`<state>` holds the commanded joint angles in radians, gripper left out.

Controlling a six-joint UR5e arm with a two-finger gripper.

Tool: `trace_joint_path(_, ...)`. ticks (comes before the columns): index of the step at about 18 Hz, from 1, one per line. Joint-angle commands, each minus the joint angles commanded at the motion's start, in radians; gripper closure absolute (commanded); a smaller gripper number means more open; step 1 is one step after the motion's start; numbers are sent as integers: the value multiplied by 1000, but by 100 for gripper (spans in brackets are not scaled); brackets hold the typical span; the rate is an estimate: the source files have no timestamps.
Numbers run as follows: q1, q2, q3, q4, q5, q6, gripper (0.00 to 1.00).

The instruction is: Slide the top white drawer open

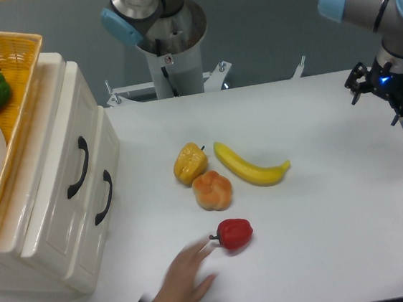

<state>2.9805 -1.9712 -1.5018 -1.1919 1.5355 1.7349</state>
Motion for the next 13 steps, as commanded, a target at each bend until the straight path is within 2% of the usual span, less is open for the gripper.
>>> trace_joint_path(6, 0, 18, -18, -2, 2, 6, 0)
trace_joint_path(11, 11, 60, -80, -6, 15, -3, 0)
trace_joint_path(13, 2, 92, -119, -8, 73, -50, 0)
